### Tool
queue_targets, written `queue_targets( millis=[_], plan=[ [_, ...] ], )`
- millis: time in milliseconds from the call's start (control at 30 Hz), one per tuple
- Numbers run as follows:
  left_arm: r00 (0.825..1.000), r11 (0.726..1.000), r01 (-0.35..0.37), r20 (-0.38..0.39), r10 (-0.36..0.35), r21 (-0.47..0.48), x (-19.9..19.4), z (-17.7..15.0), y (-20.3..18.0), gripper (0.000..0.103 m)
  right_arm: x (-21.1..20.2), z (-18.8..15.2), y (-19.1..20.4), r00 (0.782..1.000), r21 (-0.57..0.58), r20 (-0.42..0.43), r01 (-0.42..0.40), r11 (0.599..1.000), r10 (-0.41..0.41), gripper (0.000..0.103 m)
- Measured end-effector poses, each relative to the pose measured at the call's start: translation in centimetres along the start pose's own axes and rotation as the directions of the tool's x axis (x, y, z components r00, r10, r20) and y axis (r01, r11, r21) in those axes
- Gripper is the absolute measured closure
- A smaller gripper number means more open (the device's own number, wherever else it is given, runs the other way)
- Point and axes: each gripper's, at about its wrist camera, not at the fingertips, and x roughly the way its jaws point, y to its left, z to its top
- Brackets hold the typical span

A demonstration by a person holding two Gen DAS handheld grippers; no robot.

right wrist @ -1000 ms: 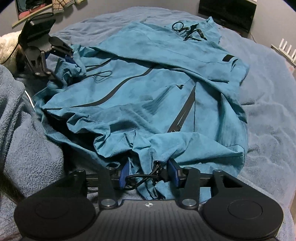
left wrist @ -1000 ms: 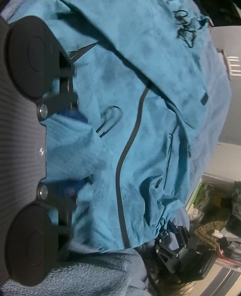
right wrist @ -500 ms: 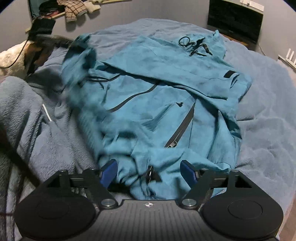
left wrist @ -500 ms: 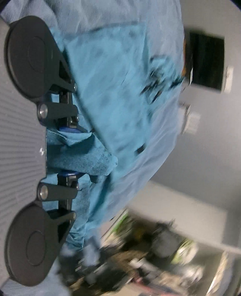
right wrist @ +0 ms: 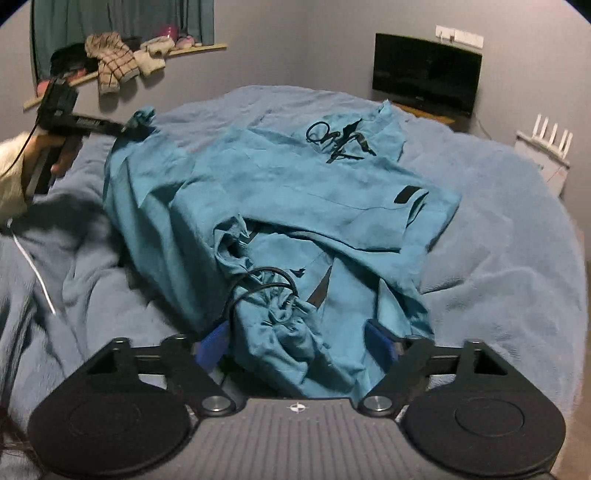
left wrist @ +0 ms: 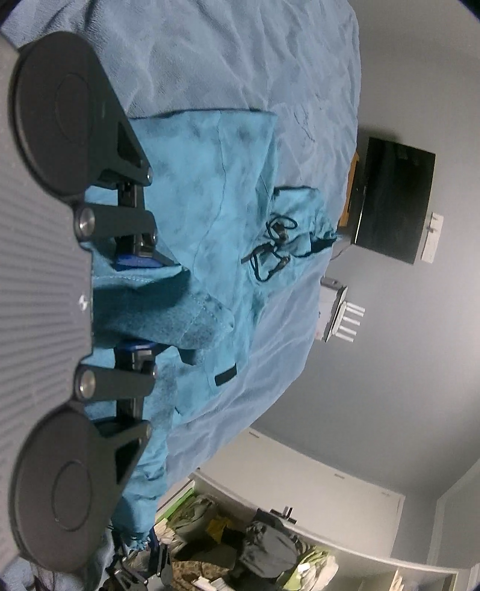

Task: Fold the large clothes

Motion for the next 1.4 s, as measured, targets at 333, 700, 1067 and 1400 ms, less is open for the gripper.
queue_targets(
  millis=[333,700,1067,1400],
  plan=[
    [0.996,0.996,-0.082,0.018,0.083,-0.03,1.3,-0.3,2.3,0.069,4.4,4.3,-3.5,0.994,0.052,0.037,0.098,0.994,-0.1,0.087],
    [0.955,0.954,-0.272,0.087,0.284,-0.13,10.2,9.5,8.0,0.069,15.4,17.6,-8.6,0.926,0.135,0.177,0.312,0.941,-0.332,0.087],
    [0.897,0.885,-0.44,-0.023,0.442,-0.152,20.7,12.8,12.7,0.059,29.5,21.3,-11.6,0.87,0.228,0.097,0.453,0.862,-0.483,0.085],
    [0.859,0.848,-0.483,0.072,0.508,-0.219,15.6,9.0,11.4,0.01,27.1,17.1,-7.8,0.874,0.214,0.156,0.425,0.88,-0.46,0.022]
  ],
)
